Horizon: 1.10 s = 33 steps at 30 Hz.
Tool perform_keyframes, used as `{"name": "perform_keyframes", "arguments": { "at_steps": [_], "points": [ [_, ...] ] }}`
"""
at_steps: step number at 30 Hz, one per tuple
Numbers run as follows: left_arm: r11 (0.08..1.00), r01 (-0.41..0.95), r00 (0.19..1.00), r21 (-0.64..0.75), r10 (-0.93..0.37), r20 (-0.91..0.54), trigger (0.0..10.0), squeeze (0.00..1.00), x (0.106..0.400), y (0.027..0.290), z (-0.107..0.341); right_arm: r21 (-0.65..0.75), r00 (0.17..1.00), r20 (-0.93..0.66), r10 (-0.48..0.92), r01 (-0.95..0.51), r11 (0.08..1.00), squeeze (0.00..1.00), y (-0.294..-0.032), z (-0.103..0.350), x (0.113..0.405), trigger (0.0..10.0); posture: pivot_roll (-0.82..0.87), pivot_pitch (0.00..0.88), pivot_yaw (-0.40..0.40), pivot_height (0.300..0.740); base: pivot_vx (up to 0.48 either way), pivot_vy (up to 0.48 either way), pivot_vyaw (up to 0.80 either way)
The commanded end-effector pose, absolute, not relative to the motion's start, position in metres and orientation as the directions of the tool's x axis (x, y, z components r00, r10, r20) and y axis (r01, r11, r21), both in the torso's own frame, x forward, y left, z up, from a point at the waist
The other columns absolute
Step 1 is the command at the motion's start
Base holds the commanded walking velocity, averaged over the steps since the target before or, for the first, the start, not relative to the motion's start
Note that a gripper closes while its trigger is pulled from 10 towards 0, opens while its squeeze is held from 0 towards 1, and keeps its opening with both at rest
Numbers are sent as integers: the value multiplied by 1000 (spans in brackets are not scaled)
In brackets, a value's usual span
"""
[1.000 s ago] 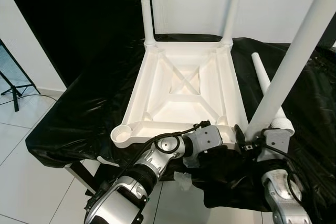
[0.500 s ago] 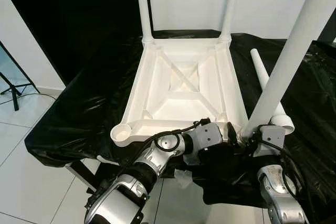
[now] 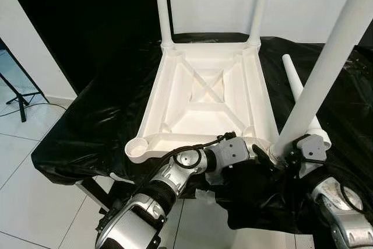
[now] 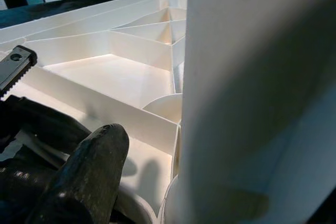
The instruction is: Building children table
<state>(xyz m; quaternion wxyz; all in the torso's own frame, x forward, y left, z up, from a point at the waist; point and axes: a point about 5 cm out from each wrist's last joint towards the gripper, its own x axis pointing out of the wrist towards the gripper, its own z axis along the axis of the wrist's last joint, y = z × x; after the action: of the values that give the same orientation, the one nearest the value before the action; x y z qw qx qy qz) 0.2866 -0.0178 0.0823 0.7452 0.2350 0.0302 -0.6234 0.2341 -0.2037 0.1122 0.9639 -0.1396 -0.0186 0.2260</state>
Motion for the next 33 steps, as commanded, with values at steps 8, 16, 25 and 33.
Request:
{"name": "perform_keyframes", "arguments": {
  "at_steps": [8,16,25,33],
  "points": [
    [96,971,195,218,-847,-494,10000,0,277,-2,47,-175,877,-46,478,-478,861,0,-195,102,230,0,111,0,37,740,0,0,0],
    [96,972,193,215,-849,-492,10000,0,276,-3,46,-77,968,-13,251,-251,965,0,-187,89,229,0,110,0,36,740,0,0,0],
    [91,973,188,214,-848,-495,10000,0,276,-2,45,22,974,113,-196,195,981,0,-192,95,244,0,117,0,44,740,0,0,0],
    [98,972,194,215,-848,-492,10000,0,276,-3,46,-52,990,138,-12,19,998,0,-171,99,244,0,128,0,33,740,0,0,0]
  ]
}}
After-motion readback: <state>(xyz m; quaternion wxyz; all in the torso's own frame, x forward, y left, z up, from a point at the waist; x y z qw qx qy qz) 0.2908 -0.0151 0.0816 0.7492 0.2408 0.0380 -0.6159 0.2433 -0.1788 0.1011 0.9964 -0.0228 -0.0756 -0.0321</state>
